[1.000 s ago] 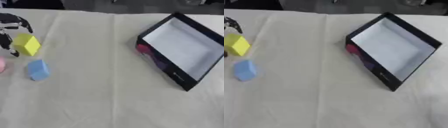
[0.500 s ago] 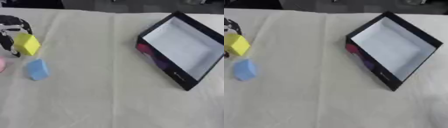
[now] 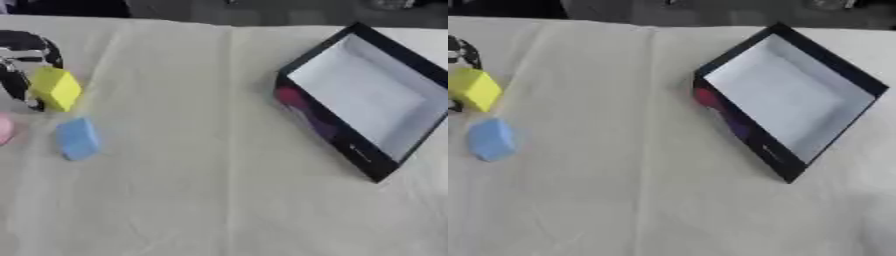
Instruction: Pick up the objects with one hand, pass them to the other hand, and then place them into the box on the other side of the table.
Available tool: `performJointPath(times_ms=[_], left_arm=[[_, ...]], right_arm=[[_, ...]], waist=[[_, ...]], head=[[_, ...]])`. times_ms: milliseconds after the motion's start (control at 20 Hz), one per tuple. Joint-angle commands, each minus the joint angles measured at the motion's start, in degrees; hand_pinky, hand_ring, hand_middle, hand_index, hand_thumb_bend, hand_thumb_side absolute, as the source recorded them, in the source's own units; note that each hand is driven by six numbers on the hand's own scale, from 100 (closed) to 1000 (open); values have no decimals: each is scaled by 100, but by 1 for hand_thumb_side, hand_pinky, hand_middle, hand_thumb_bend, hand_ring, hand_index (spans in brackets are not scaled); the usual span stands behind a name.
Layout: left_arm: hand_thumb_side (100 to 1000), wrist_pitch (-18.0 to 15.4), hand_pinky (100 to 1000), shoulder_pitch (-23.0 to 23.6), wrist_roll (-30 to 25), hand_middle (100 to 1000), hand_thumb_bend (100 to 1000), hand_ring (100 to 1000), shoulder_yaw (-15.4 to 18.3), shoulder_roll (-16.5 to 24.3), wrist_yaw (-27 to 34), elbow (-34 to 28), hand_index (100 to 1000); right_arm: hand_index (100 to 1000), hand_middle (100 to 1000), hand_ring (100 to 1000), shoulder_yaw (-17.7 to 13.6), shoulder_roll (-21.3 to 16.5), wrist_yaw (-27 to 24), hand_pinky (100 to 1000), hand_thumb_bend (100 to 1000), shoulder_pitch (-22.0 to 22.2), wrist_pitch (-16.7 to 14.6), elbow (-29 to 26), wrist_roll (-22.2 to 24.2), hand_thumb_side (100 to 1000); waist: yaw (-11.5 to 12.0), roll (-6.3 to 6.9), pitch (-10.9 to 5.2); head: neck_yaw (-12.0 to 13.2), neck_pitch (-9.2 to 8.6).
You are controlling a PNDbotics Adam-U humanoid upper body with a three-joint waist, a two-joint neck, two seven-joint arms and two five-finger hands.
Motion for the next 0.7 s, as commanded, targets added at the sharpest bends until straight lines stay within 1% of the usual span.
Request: performJointPath(times_ms=[50, 200, 400, 700], left_arm=[[100, -224, 786, -158, -220, 599, 570, 734, 38, 132, 68, -38, 577], [100, -192, 783, -180, -204, 591, 545, 727, 40, 149, 147, -50, 568], [100, -164, 770, -190, -157, 575, 485, 709, 39, 171, 271, -89, 550], [100, -116, 756, -202, -69, 557, 463, 690, 27, 196, 407, -176, 540]], right_arm=[[987, 876, 925, -32, -134, 2, 734, 100, 18, -12, -110, -7, 603], [987, 876, 925, -35, -152, -9, 735, 100, 28, -16, -110, -10, 608], [988, 876, 926, -35, -165, -17, 735, 100, 42, -16, -110, -10, 610], [988, 876, 926, -35, -180, -26, 736, 100, 60, -25, -110, -2, 610]], waist=[[11, -67, -91], [24, -66, -115], [33, -62, -140], [40, -71, -174]], head=[[-11, -26], [-19, -10], [-39, -7], [-45, 5]])
